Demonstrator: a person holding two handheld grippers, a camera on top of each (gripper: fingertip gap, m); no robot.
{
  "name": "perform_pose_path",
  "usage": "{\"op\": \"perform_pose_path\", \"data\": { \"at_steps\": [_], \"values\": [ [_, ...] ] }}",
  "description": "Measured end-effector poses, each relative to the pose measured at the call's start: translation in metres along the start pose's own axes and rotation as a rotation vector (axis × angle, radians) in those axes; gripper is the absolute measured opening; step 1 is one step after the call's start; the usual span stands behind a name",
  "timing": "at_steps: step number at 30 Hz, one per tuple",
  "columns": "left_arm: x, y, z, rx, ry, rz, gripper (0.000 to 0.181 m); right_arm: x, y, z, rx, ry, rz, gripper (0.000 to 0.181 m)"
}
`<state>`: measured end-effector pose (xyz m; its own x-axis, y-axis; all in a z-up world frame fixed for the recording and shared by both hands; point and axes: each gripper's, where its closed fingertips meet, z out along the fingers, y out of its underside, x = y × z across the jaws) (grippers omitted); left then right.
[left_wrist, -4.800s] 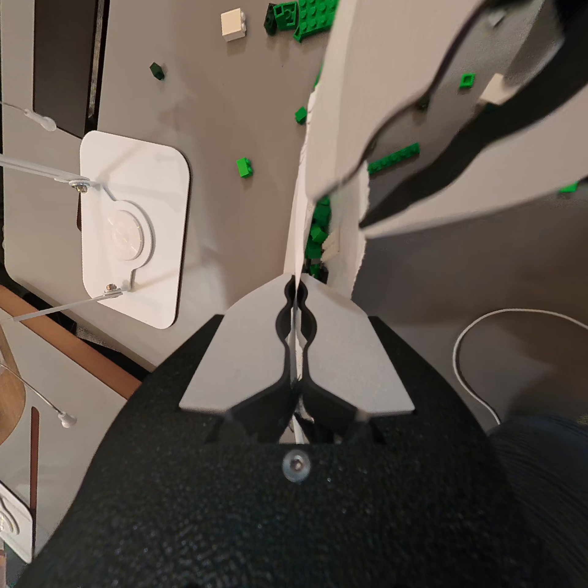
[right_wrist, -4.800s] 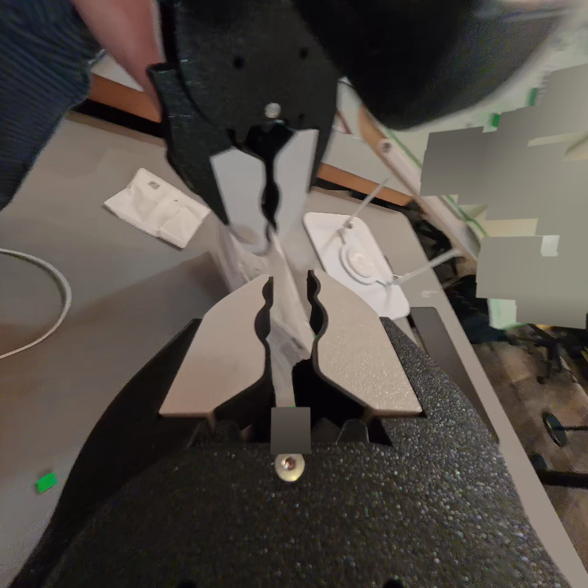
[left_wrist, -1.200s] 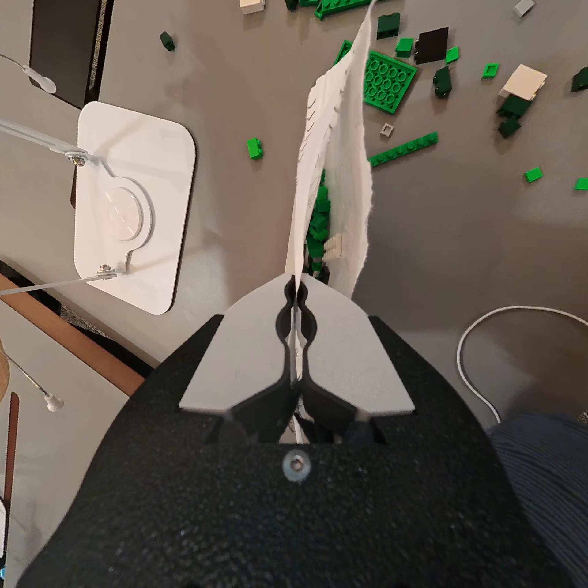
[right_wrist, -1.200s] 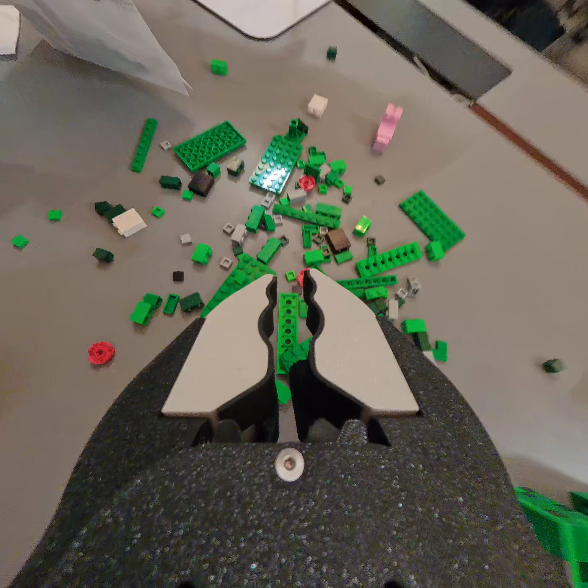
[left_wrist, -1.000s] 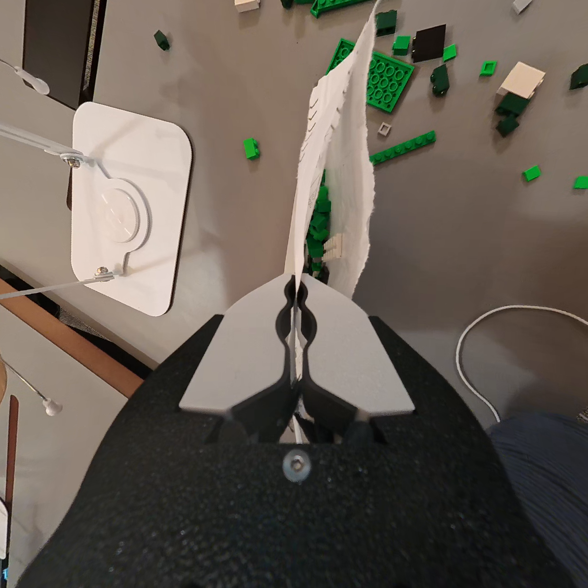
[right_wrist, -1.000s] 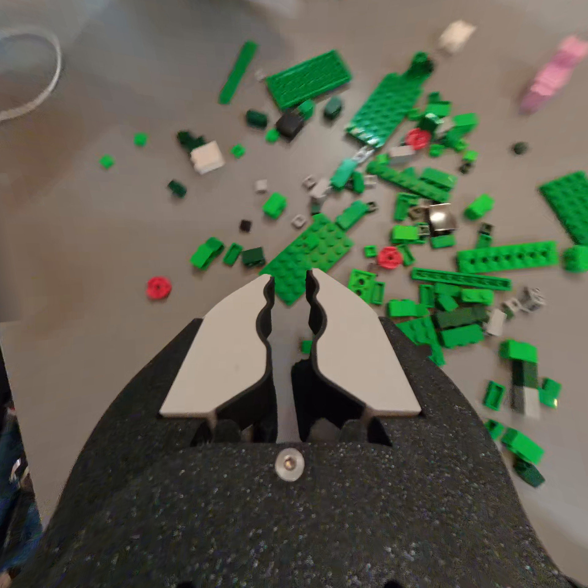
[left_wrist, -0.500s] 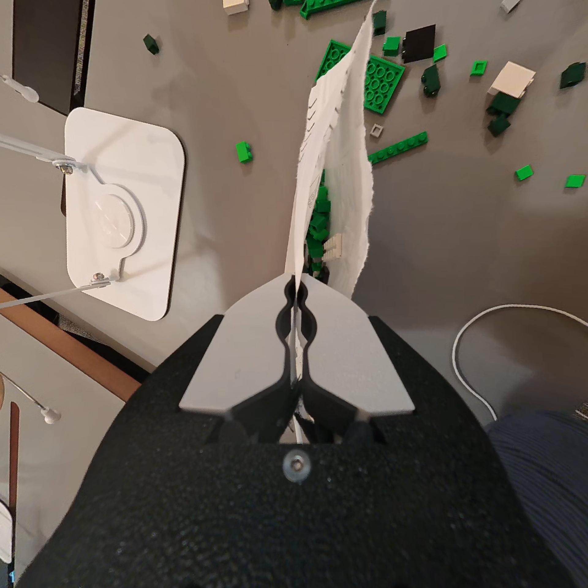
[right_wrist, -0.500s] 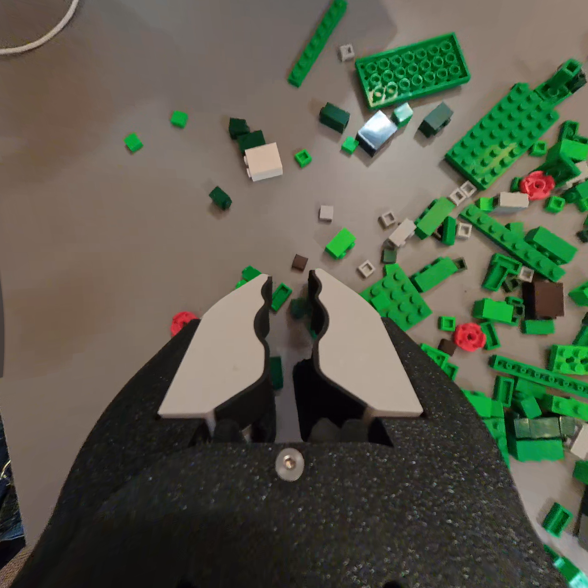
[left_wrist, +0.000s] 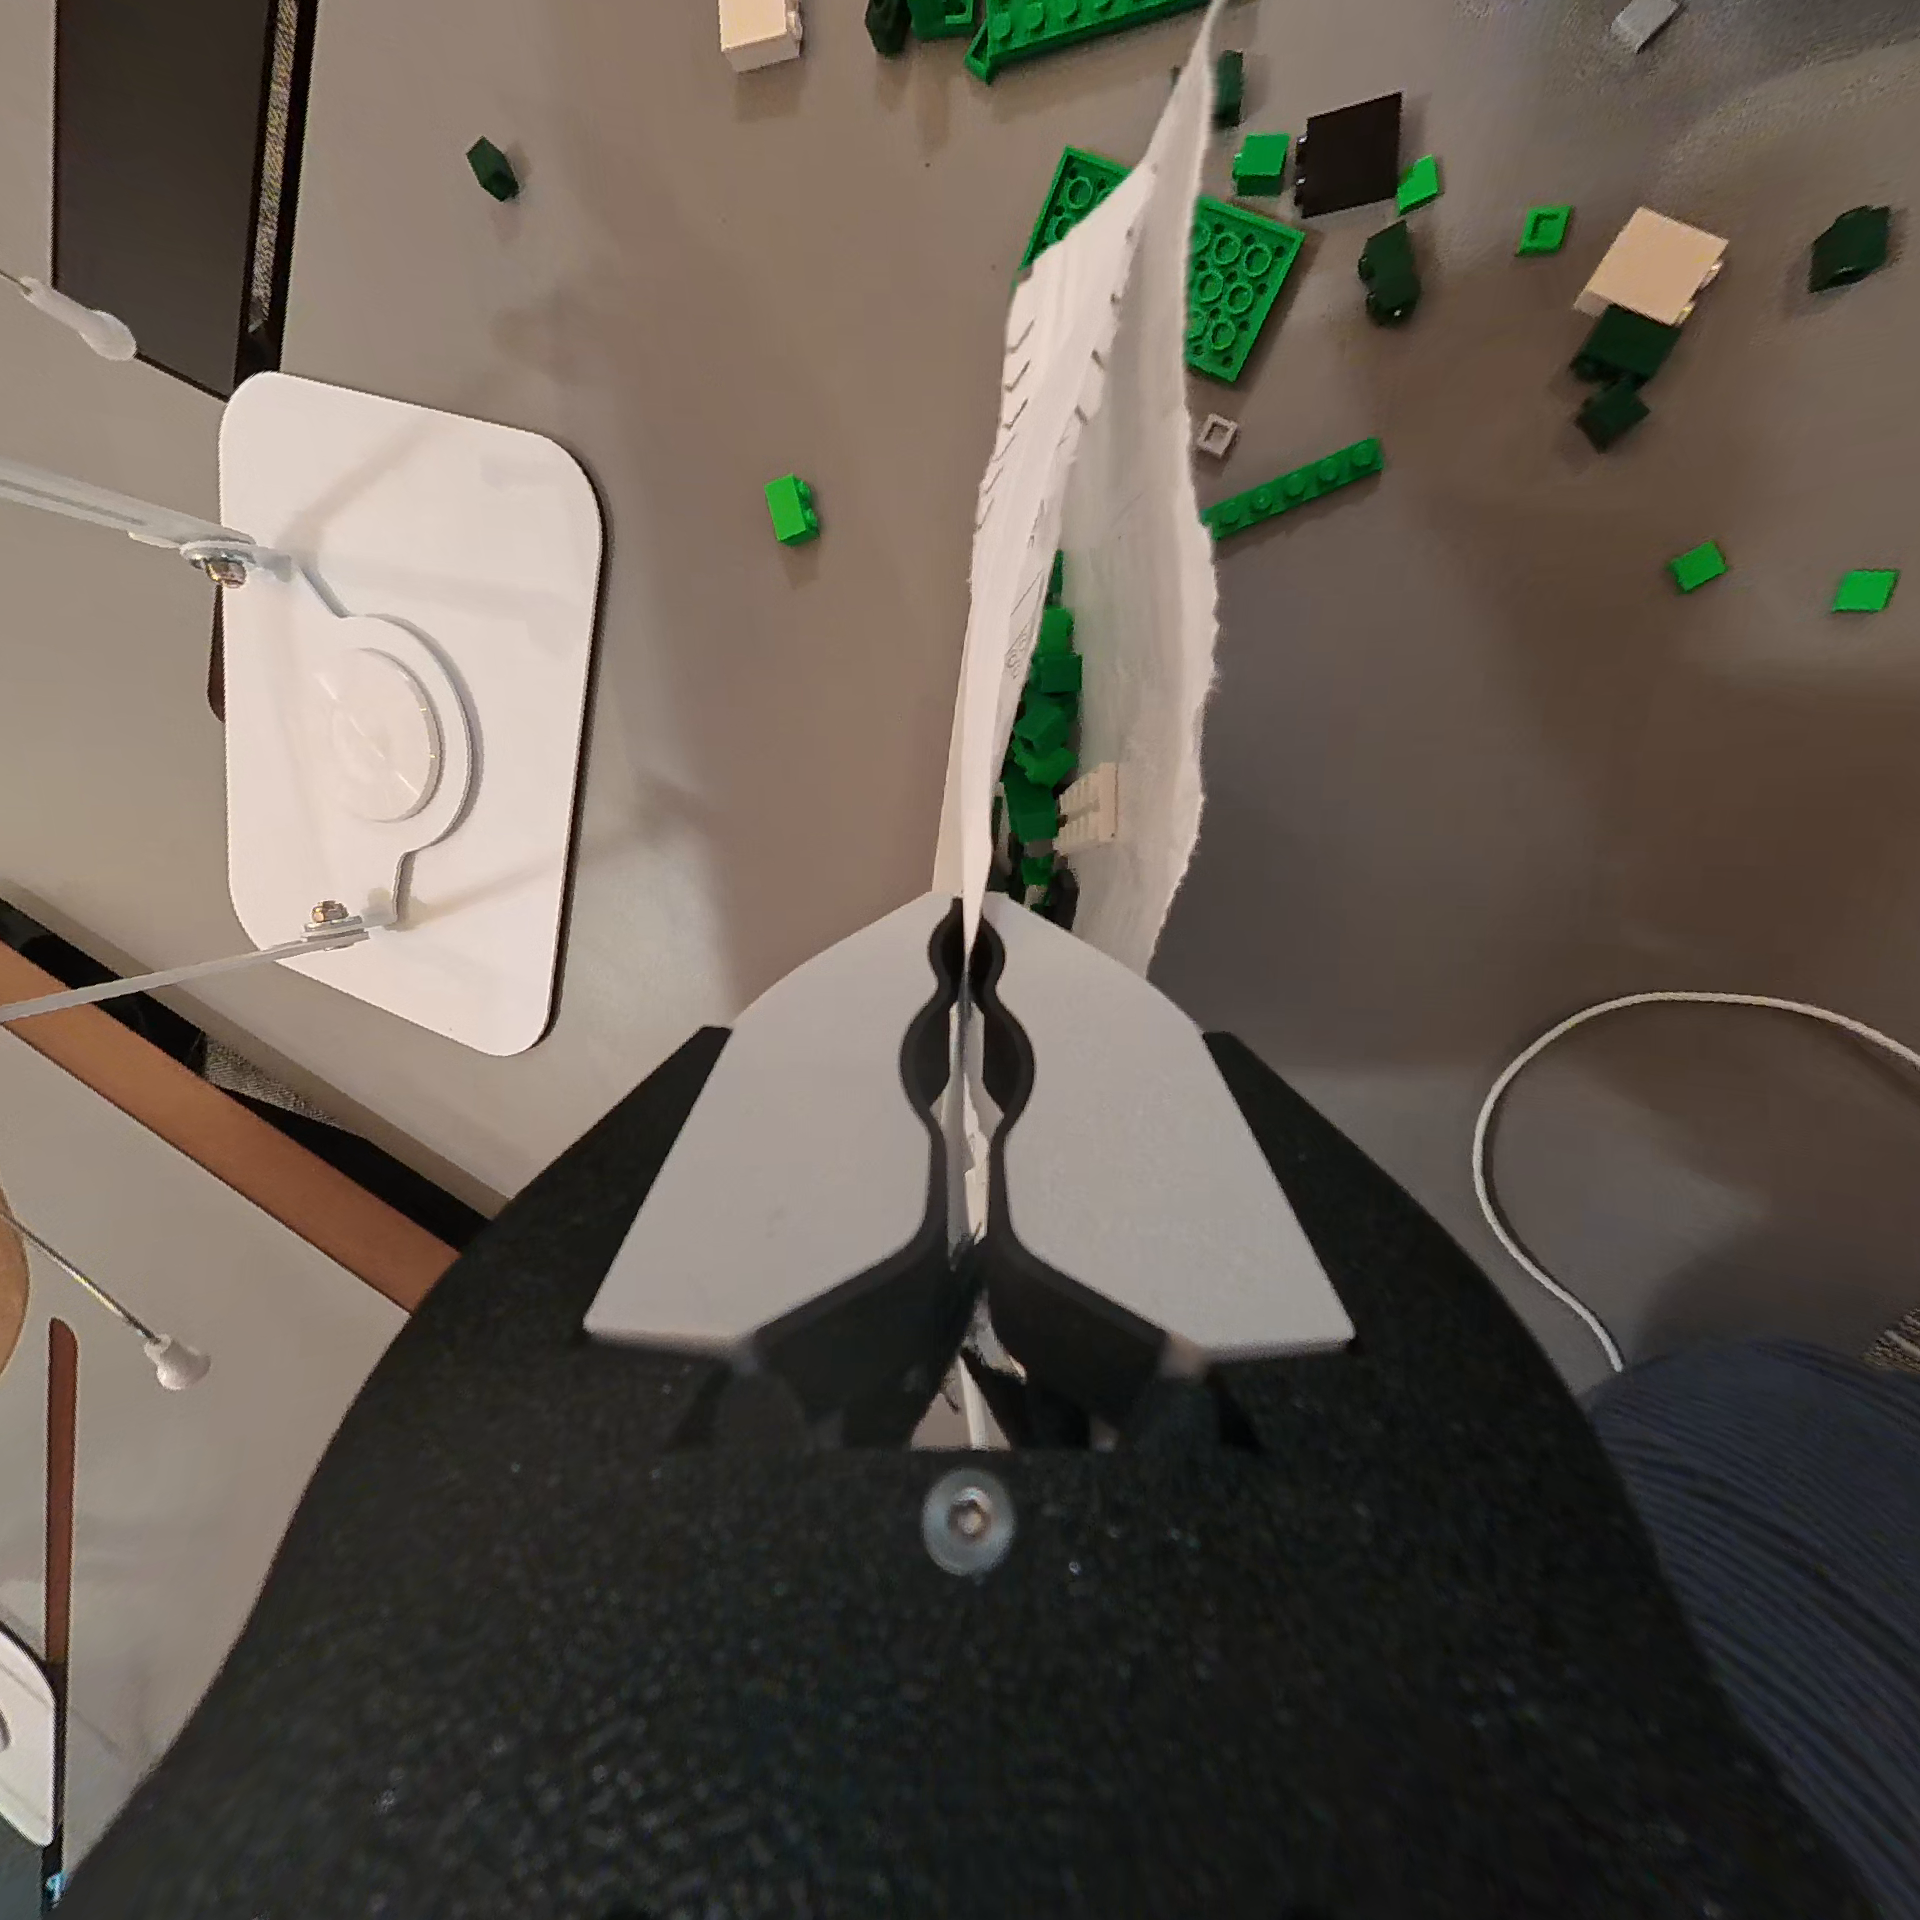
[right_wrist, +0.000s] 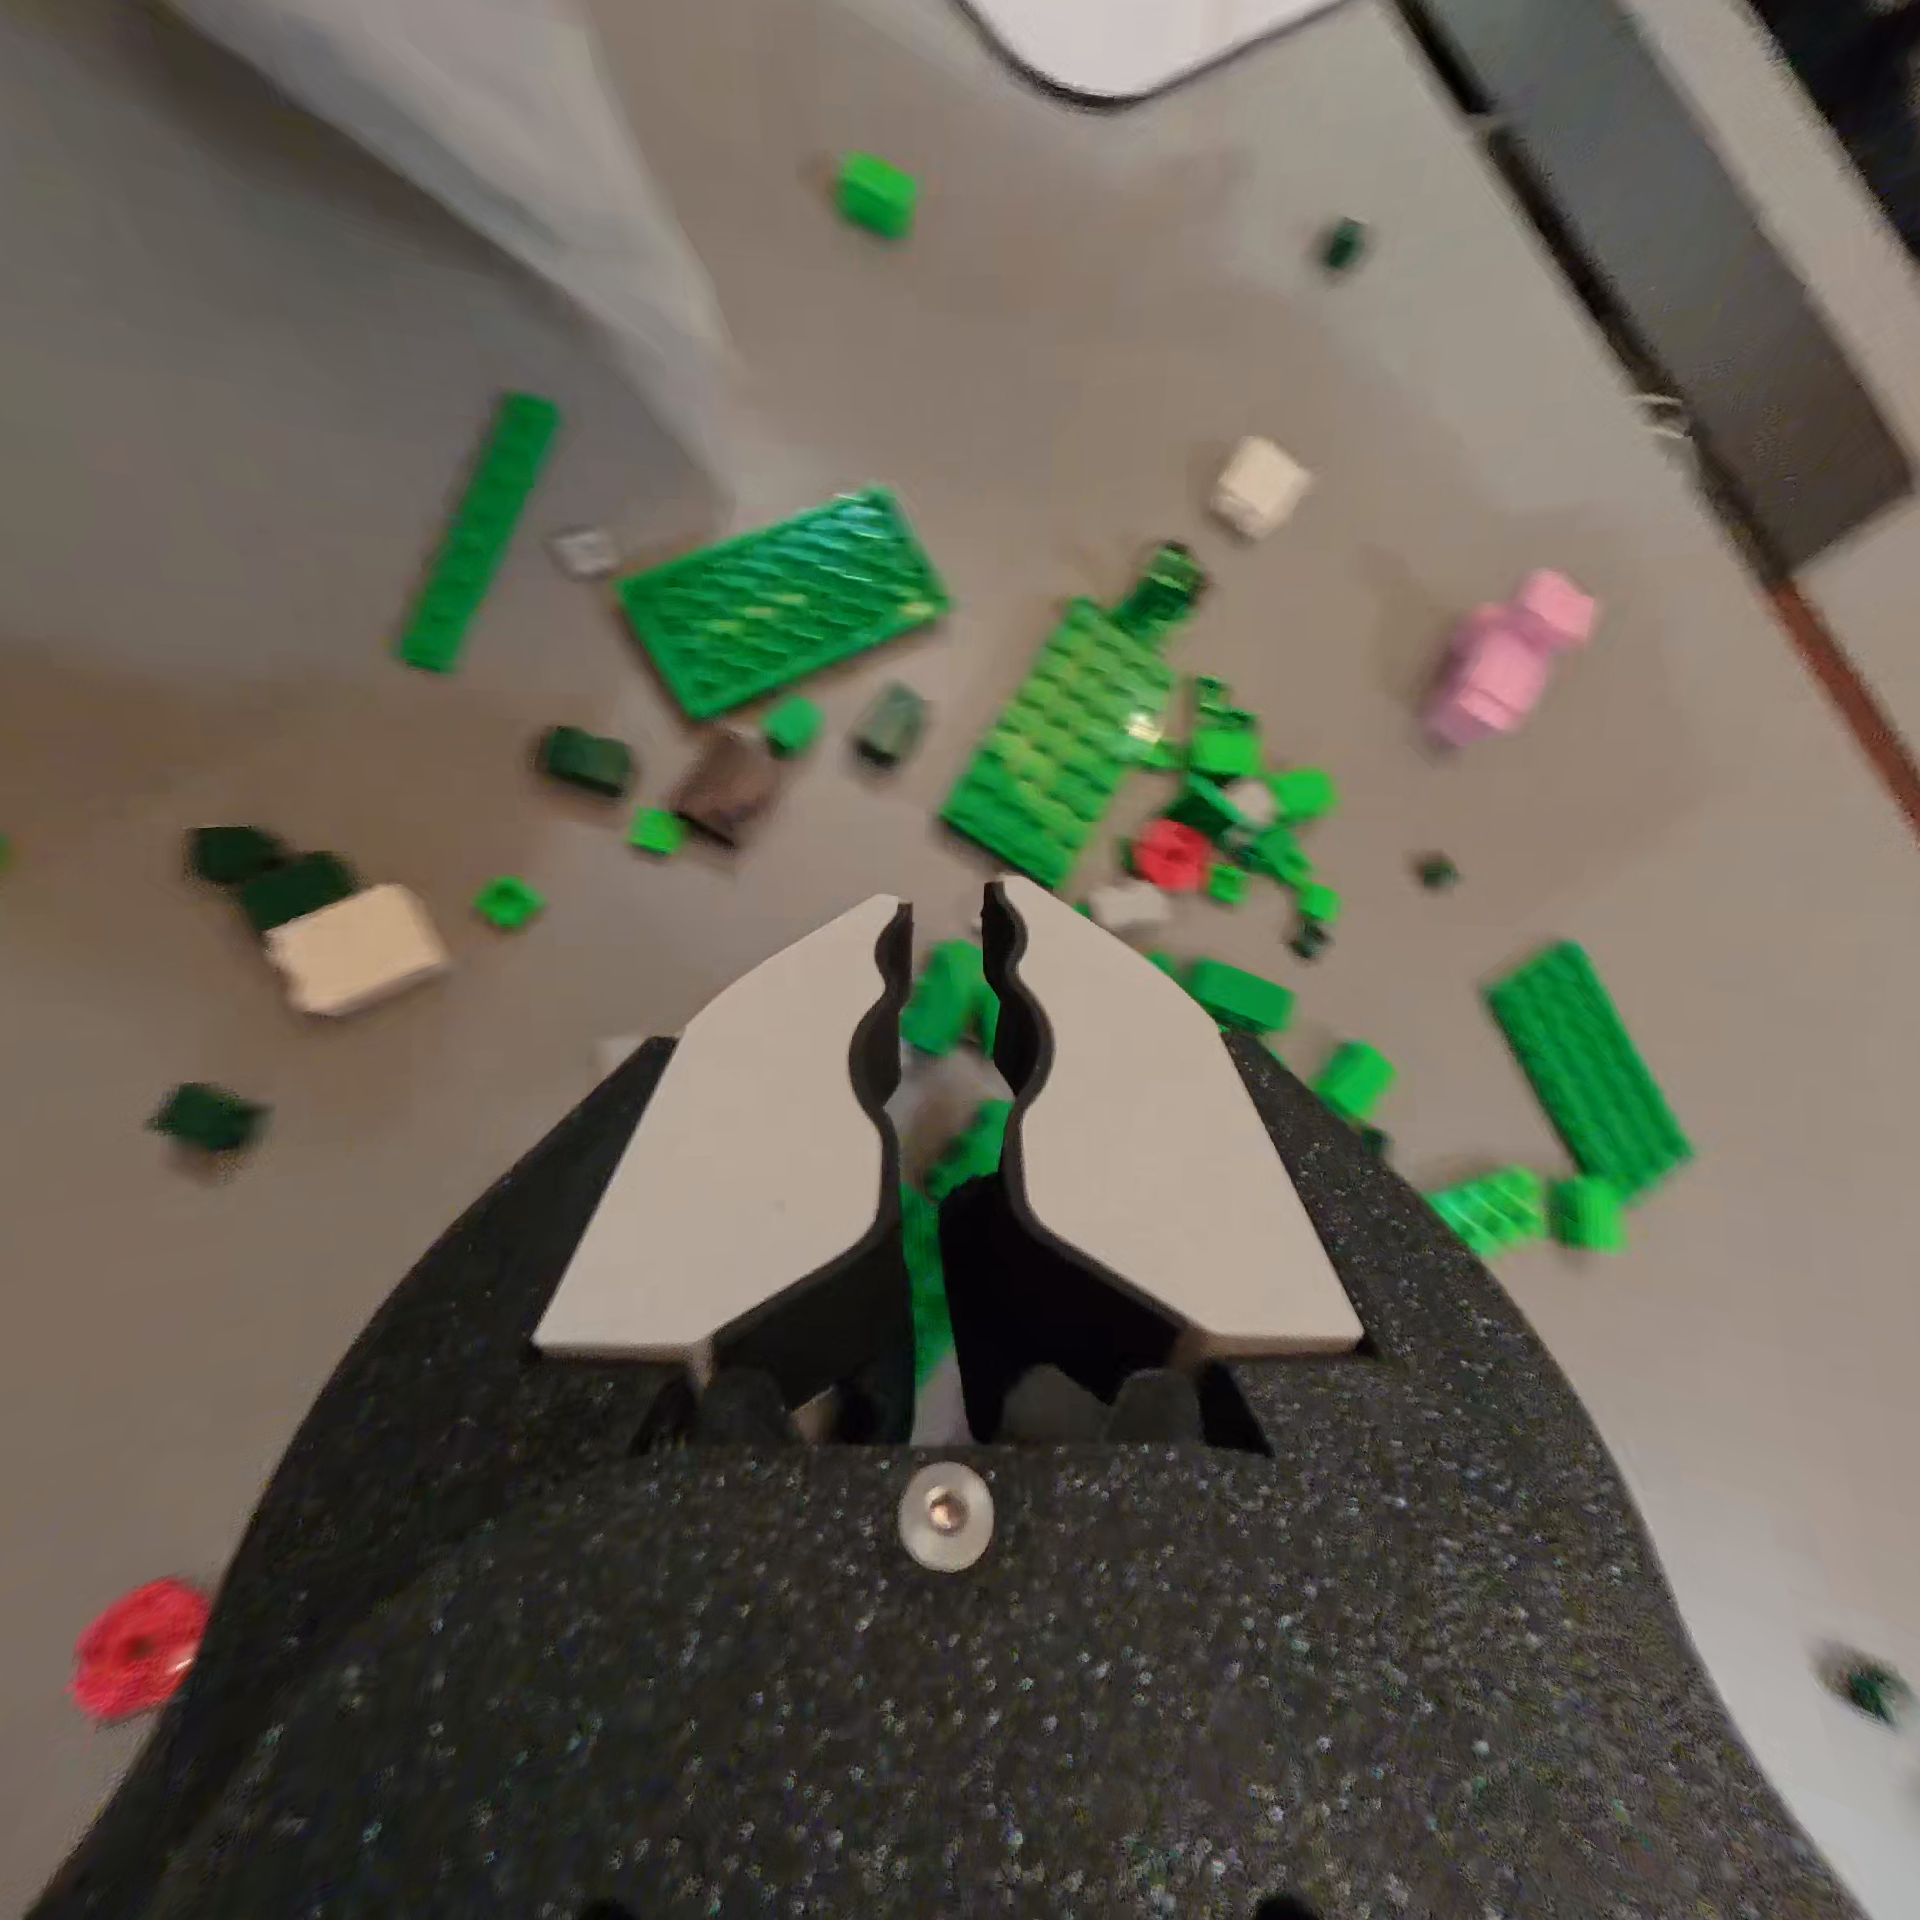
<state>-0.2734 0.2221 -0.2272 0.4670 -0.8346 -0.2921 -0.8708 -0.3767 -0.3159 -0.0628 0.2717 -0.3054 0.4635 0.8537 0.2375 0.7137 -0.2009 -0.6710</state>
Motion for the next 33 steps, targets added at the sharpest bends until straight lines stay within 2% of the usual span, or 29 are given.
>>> {"op": "perform_pose_path", "data": {
  "at_steps": [4,9,13,18,23,28,33],
  "values": [
    [-0.002,0.001,-0.001,0.01,-0.001,-0.008,0.0,0.042,0.019,-0.019,0.013,0.046,0.112,0.013],
    [-0.002,0.001,-0.003,0.013,-0.006,-0.011,0.0,0.047,0.029,-0.021,0.054,-0.099,0.092,0.016],
    [-0.001,0.001,-0.003,0.013,-0.007,-0.01,0.0,0.07,0.034,-0.012,0.005,-0.035,0.088,0.017],
    [-0.002,0.001,-0.003,0.011,-0.007,-0.011,0.0,0.085,0.037,-0.012,-0.03,-0.042,0.116,0.018],
    [-0.002,0.001,-0.002,0.011,-0.004,-0.012,0.0,0.105,0.05,-0.023,-0.047,0.051,0.176,0.017],
    [-0.002,0.001,-0.001,0.008,-0.001,-0.008,0.0,0.131,0.078,-0.053,-0.041,0.196,0.318,0.014],
    [0.0,-0.001,0.001,0.001,0.005,0.001,0.0,0.132,0.111,-0.075,-0.054,0.262,0.4,0.013]
  ]
}}
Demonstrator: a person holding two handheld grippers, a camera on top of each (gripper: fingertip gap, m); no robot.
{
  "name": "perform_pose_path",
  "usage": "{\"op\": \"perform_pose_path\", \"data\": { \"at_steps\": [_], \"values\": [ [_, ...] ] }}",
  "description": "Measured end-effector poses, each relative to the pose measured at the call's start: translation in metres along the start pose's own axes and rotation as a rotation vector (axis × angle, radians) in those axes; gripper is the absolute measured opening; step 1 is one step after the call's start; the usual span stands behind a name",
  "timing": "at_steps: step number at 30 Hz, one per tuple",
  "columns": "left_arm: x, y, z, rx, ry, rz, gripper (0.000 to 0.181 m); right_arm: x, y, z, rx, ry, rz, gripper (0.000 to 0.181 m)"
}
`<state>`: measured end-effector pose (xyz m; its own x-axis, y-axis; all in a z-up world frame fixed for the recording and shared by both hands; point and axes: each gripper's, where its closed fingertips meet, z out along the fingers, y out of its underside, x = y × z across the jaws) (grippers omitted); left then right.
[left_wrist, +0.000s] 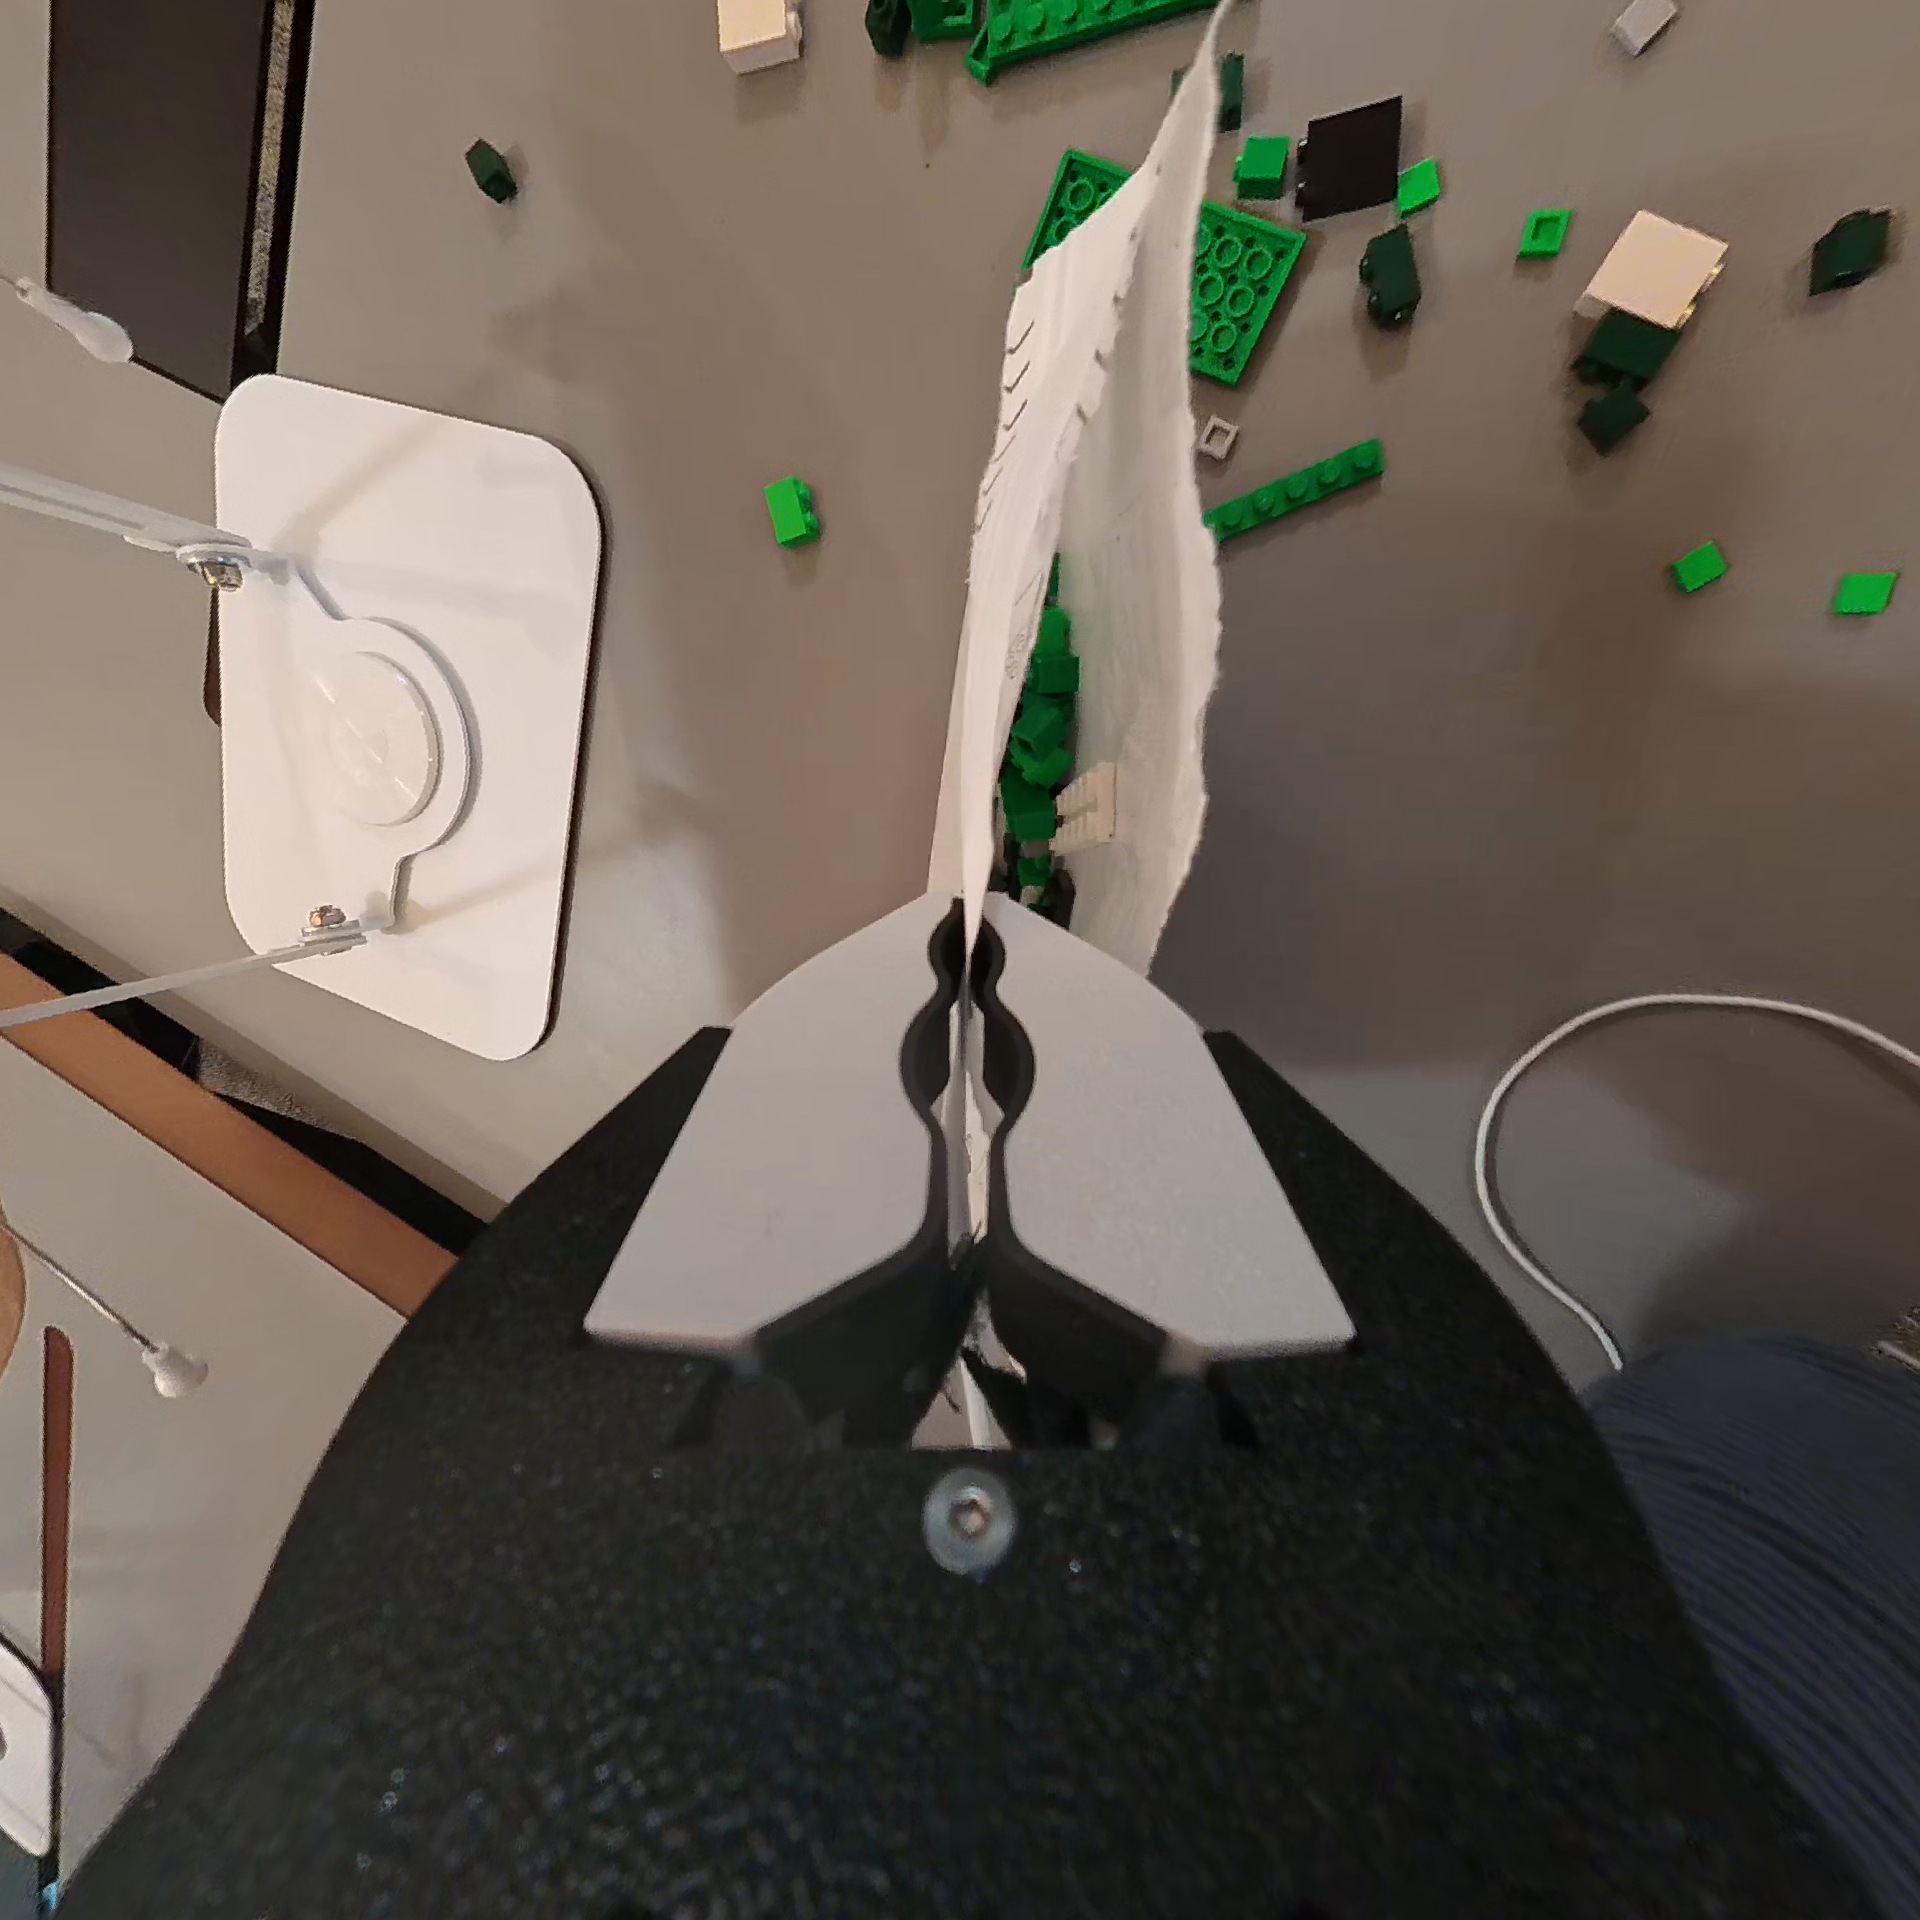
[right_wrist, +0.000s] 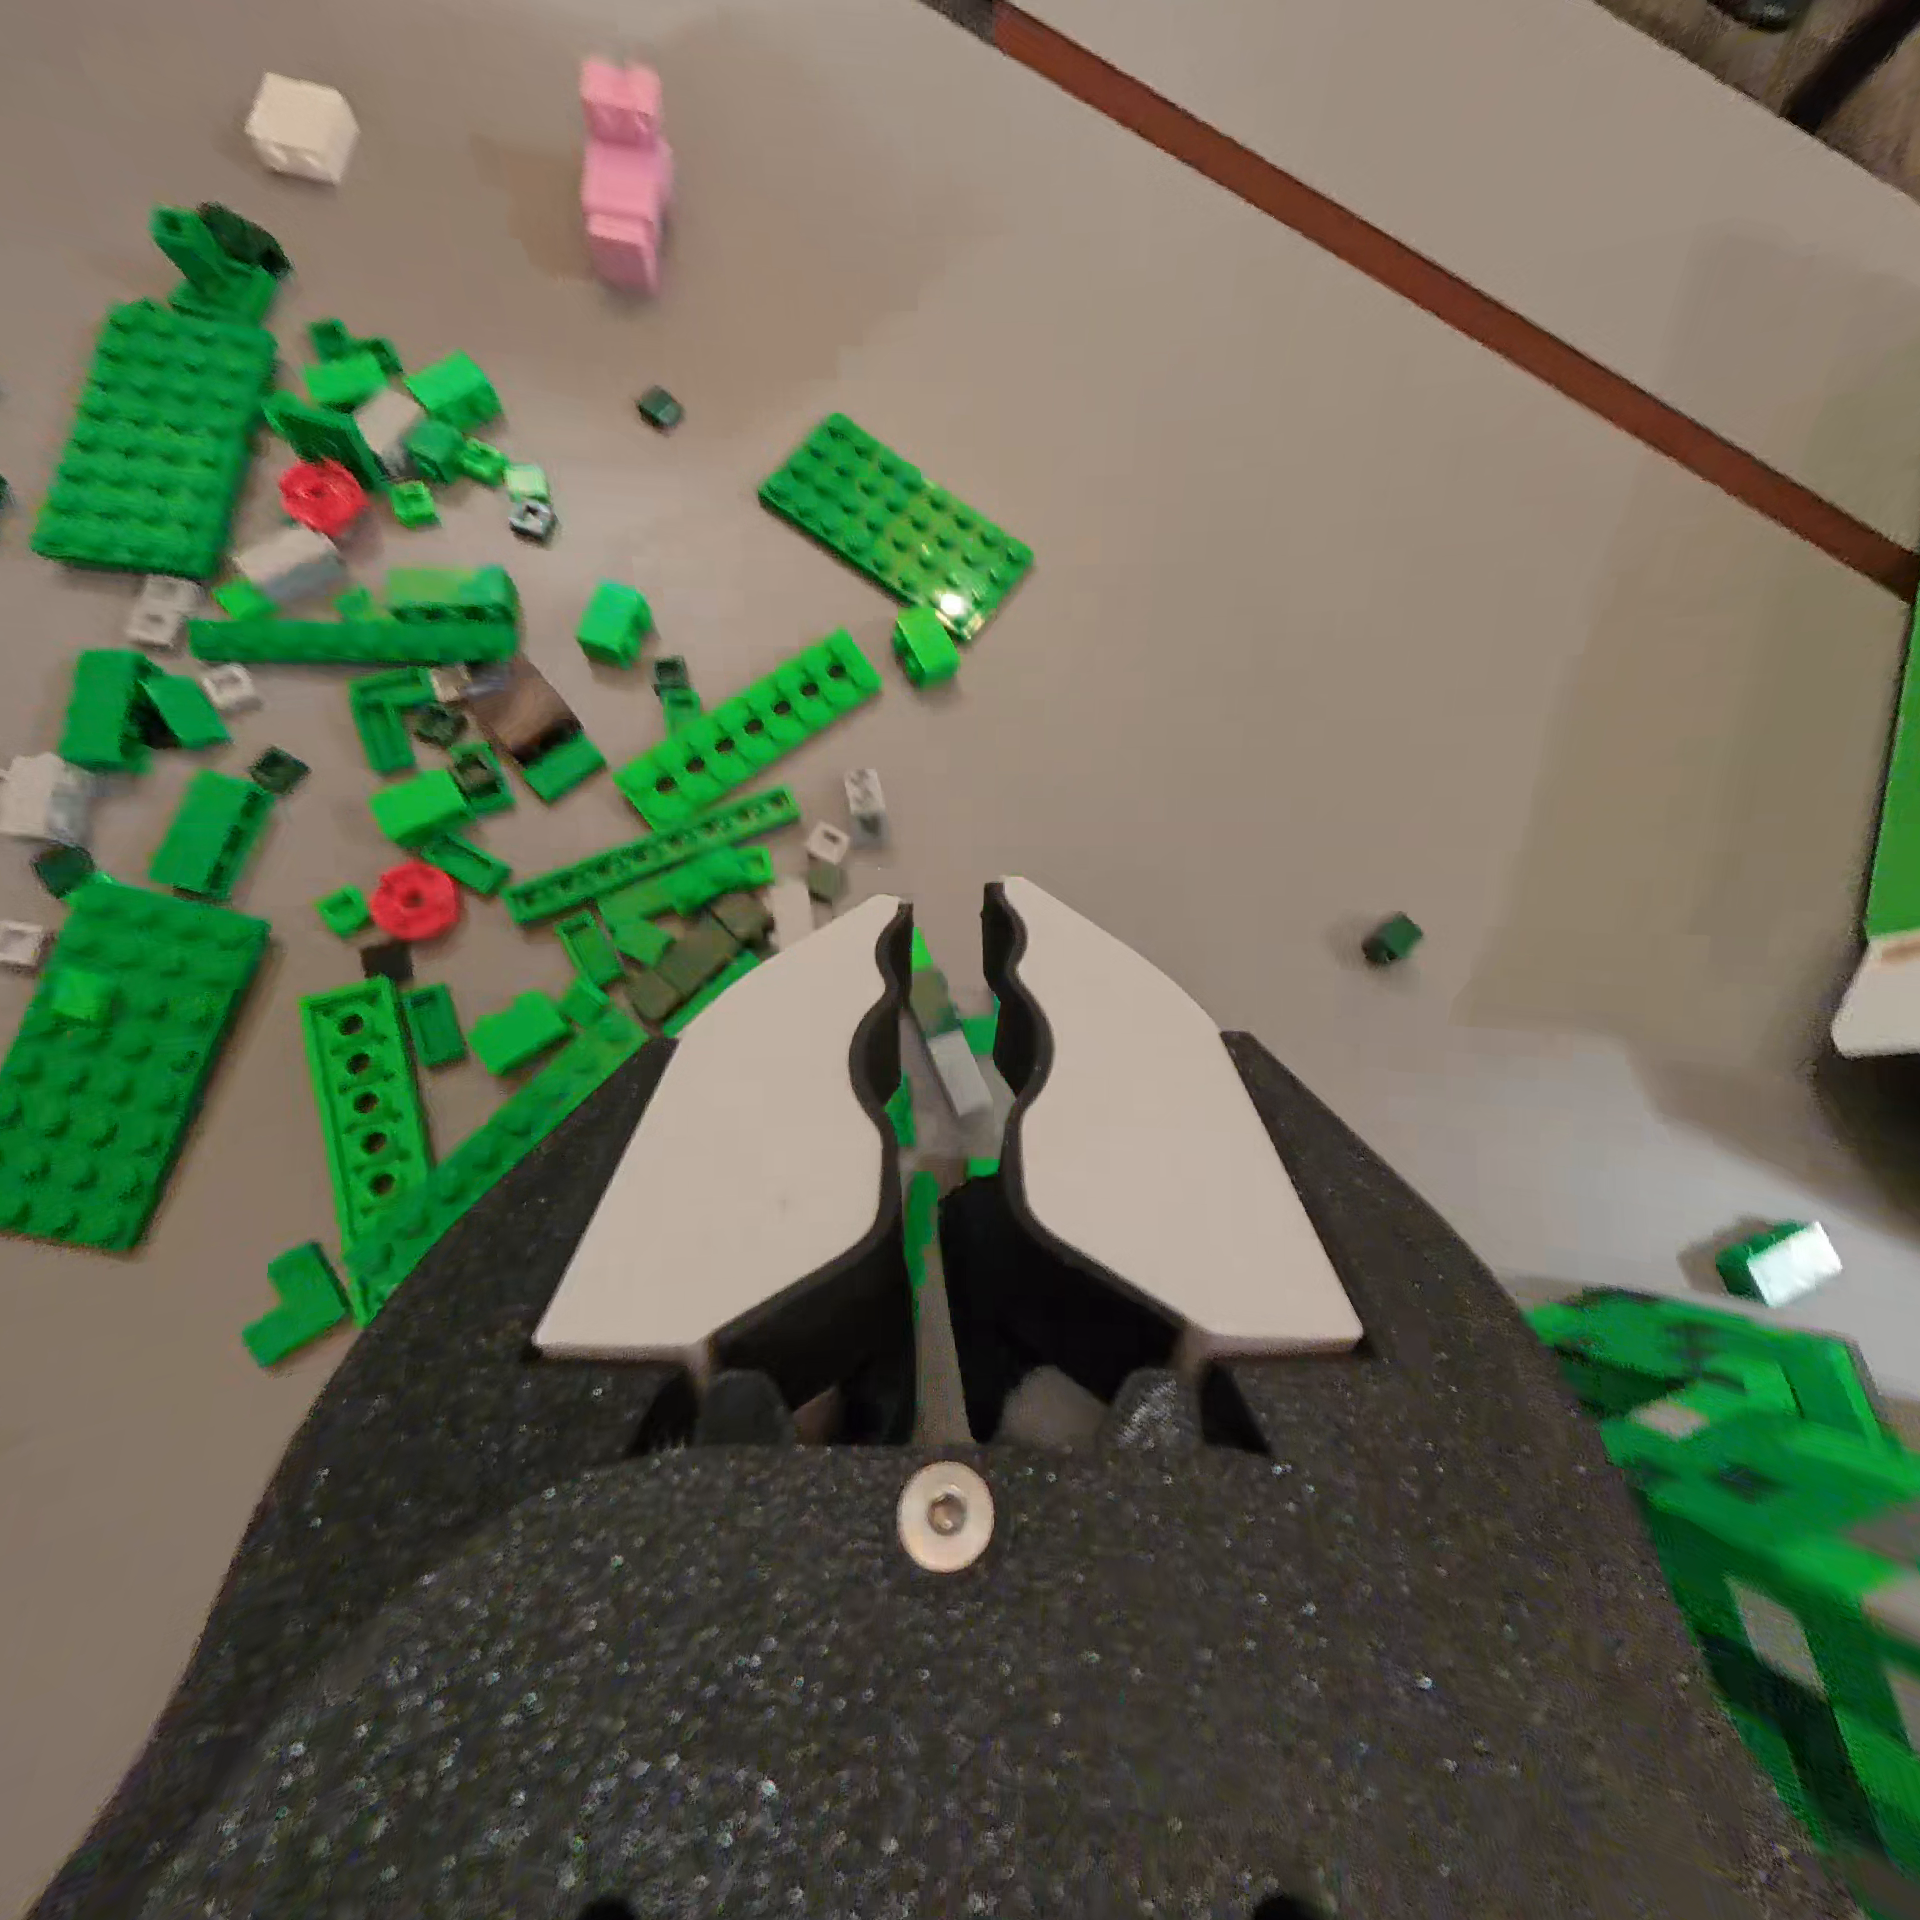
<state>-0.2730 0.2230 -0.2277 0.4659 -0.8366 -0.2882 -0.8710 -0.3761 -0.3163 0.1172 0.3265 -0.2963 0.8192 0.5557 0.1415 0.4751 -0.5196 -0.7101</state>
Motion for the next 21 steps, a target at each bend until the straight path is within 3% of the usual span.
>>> {"op": "perform_pose_path", "data": {
  "at_steps": [4,9,16,21],
  "values": [
    [0.002,-0.002,0.001,-0.002,0.0,0.011,0.0,-0.004,0.017,-0.005,-0.011,-0.035,0.015,0.013],
    [0.001,-0.001,0.0,0.001,0.0,0.007,0.0,0.003,0.026,-0.01,-0.043,0.027,-0.001,0.013],
    [-0.011,0.014,-0.002,-0.02,-0.027,-0.063,0.0,-0.018,-0.002,0.002,0.014,-0.035,-0.077,0.013],
    [-0.015,0.02,-0.004,-0.016,-0.037,-0.092,0.0,-0.056,-0.032,0.021,0.056,-0.165,-0.196,0.013]
  ]
}}
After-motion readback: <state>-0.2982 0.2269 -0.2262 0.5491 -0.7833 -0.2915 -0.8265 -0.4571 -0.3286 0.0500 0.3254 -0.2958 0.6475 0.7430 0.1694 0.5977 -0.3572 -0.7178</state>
